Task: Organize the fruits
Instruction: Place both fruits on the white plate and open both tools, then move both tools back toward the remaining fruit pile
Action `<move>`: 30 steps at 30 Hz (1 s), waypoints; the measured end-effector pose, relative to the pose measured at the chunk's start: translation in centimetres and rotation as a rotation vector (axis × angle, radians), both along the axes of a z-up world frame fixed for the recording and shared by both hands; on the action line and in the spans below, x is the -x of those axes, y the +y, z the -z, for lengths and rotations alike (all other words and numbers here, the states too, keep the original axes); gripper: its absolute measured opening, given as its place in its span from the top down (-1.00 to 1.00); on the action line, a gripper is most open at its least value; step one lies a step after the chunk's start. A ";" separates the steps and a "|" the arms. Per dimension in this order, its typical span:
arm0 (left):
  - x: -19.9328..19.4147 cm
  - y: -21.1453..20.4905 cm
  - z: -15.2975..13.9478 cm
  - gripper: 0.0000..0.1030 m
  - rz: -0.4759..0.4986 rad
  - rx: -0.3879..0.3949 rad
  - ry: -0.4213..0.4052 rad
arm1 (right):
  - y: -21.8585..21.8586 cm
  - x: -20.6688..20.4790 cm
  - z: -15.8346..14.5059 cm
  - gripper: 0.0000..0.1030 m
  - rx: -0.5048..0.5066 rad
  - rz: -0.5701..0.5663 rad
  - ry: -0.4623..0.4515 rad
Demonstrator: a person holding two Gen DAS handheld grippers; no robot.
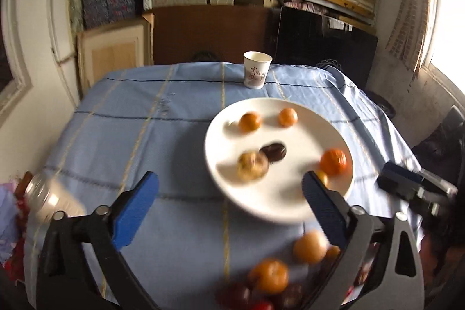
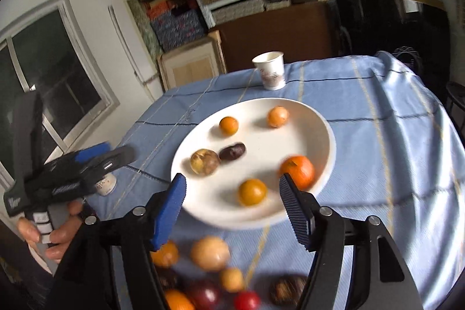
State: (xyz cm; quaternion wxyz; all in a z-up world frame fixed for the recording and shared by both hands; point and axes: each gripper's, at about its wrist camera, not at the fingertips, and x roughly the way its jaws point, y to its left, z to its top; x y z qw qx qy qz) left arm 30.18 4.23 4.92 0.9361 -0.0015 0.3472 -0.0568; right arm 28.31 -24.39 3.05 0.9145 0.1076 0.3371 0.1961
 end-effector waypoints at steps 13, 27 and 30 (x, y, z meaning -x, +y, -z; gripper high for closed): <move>9.4 1.1 6.5 -0.91 -0.086 -0.011 0.049 | -7.3 6.8 4.7 -0.31 -0.021 0.196 0.047; 10.9 1.0 7.5 -0.91 -0.071 0.001 0.080 | -4.7 7.6 7.4 0.07 0.255 0.114 0.120; 11.1 0.7 7.4 -0.91 -0.063 -0.006 0.070 | -3.9 7.5 7.8 0.12 0.285 0.087 0.130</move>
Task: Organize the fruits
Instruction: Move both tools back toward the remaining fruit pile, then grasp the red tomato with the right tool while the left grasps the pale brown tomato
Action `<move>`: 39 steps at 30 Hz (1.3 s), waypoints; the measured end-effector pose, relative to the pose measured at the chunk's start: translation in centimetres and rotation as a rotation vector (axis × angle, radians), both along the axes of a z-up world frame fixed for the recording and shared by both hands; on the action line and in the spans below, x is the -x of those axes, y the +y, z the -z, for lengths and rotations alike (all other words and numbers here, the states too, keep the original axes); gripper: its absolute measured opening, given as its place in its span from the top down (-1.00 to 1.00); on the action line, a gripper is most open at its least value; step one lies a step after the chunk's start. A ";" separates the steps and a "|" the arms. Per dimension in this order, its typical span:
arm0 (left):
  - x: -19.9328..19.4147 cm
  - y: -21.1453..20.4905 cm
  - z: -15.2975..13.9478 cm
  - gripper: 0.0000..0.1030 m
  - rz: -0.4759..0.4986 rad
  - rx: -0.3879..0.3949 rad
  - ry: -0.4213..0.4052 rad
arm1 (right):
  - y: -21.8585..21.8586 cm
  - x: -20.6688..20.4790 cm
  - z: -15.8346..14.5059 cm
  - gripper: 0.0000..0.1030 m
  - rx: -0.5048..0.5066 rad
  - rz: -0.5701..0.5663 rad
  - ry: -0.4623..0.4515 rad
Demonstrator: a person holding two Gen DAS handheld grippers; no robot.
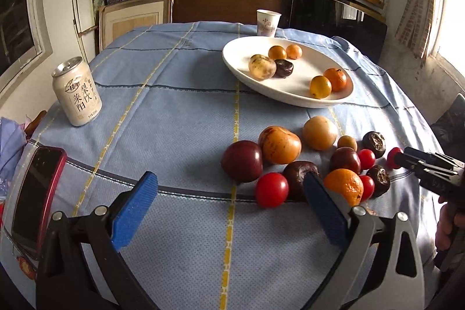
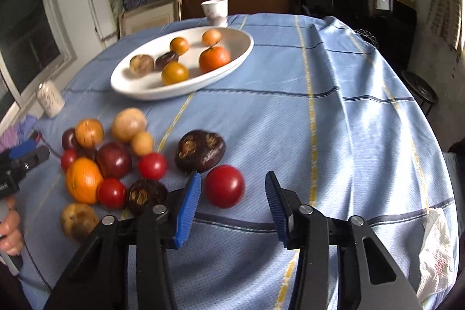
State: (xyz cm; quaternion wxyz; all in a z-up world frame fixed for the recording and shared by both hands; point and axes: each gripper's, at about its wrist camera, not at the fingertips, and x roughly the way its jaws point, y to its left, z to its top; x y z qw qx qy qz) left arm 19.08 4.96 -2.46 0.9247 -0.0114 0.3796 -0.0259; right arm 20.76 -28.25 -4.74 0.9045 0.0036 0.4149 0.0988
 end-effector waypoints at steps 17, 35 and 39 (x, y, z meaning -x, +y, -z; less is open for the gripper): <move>0.4 -1.1 0.1 -0.91 0.046 -0.021 -0.002 | 0.4 -0.5 0.8 0.42 -0.014 -0.018 0.040; 3.2 -7.7 1.2 -0.71 0.324 0.007 0.080 | -1.6 -0.7 0.4 0.42 -0.071 0.068 0.027; 3.5 -9.2 1.6 -0.46 0.329 -0.006 0.109 | -1.6 -0.7 0.4 0.42 -0.075 0.066 0.028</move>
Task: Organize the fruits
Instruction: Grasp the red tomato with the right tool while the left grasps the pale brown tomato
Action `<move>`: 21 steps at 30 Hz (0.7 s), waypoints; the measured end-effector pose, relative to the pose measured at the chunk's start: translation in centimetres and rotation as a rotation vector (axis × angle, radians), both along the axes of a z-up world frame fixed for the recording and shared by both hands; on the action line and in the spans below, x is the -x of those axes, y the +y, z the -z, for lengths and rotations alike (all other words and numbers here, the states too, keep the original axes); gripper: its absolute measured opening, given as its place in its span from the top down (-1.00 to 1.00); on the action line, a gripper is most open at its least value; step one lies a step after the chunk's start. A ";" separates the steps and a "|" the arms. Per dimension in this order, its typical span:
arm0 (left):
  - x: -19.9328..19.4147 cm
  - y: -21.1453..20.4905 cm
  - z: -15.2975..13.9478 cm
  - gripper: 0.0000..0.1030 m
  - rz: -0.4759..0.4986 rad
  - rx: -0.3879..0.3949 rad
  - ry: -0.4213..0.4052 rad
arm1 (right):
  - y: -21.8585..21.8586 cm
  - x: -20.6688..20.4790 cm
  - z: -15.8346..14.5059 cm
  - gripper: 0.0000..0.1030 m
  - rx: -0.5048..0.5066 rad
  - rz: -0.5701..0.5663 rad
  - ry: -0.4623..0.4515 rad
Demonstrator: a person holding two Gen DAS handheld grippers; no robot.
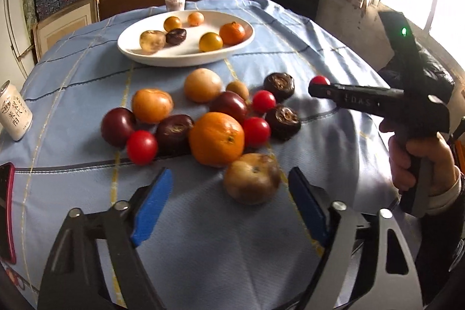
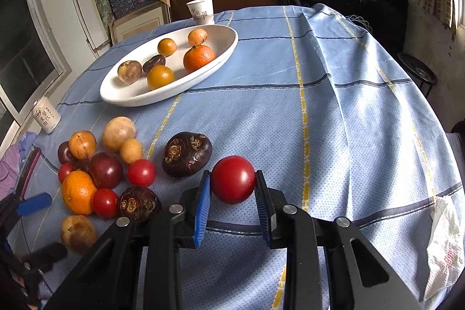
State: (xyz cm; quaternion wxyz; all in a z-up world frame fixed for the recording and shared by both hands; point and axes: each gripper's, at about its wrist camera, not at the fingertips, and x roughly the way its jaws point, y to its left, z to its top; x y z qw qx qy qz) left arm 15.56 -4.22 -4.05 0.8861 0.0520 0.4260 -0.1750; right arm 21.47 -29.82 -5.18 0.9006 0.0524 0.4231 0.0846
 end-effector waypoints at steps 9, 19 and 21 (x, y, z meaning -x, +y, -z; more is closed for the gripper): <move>-0.2 -2.7 1.1 -0.22 -0.001 -0.093 0.037 | 0.1 0.1 -0.1 0.42 -0.004 -0.009 -0.004; -0.3 -3.4 1.7 0.07 -0.015 -0.156 0.046 | 0.5 0.5 -0.3 0.42 0.003 -0.021 -0.012; -0.2 -3.6 1.7 0.13 -0.010 -0.160 0.043 | 0.6 0.5 -0.3 0.42 0.006 -0.025 -0.013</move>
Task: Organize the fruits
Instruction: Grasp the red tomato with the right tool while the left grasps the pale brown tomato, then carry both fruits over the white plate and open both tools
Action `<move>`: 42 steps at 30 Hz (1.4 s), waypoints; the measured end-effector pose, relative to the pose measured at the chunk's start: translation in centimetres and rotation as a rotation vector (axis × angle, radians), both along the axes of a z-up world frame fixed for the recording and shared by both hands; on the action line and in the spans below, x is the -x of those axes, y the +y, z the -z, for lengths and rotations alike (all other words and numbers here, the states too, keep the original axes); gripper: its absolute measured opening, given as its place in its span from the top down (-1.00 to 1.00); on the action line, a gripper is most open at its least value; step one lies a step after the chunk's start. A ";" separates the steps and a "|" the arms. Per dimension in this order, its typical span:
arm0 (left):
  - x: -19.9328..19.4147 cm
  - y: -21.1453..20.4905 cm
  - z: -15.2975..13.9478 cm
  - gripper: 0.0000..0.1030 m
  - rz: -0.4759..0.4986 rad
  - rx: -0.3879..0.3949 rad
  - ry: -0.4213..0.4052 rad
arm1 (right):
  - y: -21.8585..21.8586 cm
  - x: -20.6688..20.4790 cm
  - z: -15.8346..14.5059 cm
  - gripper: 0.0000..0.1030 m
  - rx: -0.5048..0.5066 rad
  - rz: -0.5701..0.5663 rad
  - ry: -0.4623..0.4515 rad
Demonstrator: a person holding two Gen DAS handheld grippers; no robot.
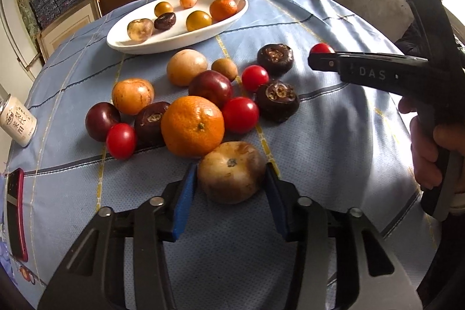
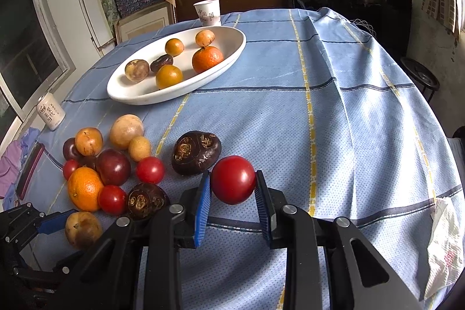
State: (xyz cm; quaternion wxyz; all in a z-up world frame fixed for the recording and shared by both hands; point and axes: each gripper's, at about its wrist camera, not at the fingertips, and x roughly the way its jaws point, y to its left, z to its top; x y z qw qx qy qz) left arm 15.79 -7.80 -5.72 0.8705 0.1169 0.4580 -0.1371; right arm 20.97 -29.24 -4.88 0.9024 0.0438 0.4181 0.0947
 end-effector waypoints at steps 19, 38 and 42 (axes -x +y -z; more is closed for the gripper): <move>1.1 3.5 -1.8 0.16 -0.038 0.202 -0.032 | 0.3 0.4 0.0 0.42 0.006 -0.013 -0.007; -3.7 9.0 -8.9 0.16 -0.042 0.183 -0.174 | 2.5 0.8 -4.7 0.42 -0.055 -0.106 -0.125; -7.5 9.4 -11.0 0.16 -0.073 0.199 -0.224 | 3.7 -1.9 -7.8 0.42 -0.099 -0.126 -0.155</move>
